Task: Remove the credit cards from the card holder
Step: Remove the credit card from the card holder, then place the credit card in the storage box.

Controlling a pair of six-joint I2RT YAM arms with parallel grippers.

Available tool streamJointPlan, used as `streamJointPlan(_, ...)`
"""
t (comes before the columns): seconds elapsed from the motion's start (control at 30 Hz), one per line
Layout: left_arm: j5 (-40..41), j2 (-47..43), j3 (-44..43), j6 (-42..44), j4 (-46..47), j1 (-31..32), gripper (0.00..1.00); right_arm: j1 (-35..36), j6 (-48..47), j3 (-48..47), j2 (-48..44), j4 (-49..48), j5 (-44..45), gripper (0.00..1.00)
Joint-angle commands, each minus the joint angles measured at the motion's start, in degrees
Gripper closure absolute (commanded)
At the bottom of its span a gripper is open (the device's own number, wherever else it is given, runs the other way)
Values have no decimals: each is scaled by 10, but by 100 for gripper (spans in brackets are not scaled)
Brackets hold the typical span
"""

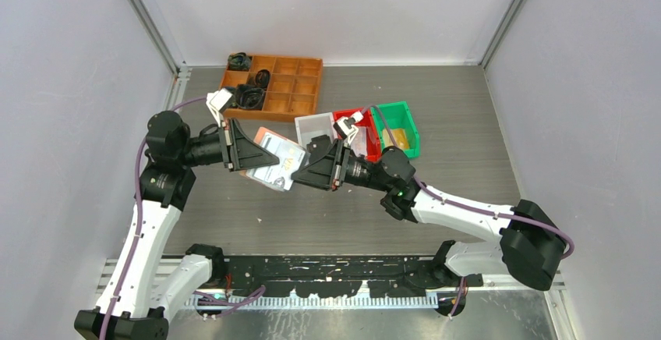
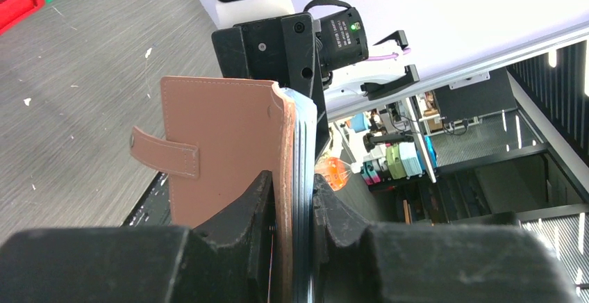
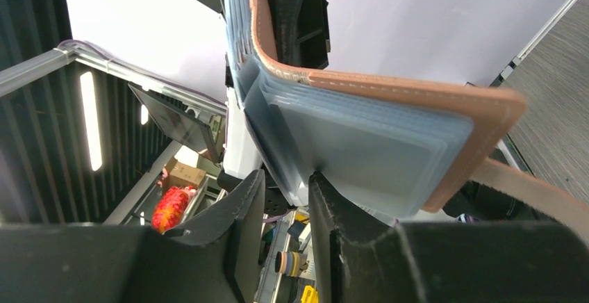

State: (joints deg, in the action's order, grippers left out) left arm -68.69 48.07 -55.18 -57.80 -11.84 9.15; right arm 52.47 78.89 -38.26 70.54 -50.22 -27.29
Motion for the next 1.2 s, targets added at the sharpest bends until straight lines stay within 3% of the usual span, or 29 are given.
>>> streamJointPlan(0.0, -7, -12, -30, 19, 14, -1, 100, -2, 5, -20, -11, -47, 7, 66)
streamJointPlan(0.1, -2, -14, -31, 33, 1, -2, 100, -3, -2, -27, -15, -37, 4, 69)
streamJointPlan(0.27, -2, -15, -34, 35, -3, -3, 100, -2, -5, -26, -14, -24, 5, 87)
streamJointPlan(0.43, 2, -11, -42, 35, -6, -11, 97, -6, -7, 6, -37, -32, 10, 99)
streamJointPlan(0.8, 35, -3, -59, 56, -20, -27, 100, -35, -52, 61, -118, 72, 6, 99)
streamJointPlan(0.87, 31, 0, -68, 76, -36, -32, 100, -57, -70, 55, -151, 134, -13, 99)
streamJointPlan(0.97, 23, 5, -90, 129, -84, -39, 100, -125, -151, 2, -197, 344, -39, 99)
streamJointPlan(1.0, 19, 8, -98, 148, -107, -41, 100, -145, -197, -41, -207, 480, -29, 99)
streamJointPlan(1.07, 7, 11, -112, 182, -131, -43, 100, -176, -304, -111, -206, 656, 29, 100)
streamJointPlan(1.17, 0, 15, -130, 235, -175, -44, 100, -218, -380, -199, -160, 813, 95, 100)
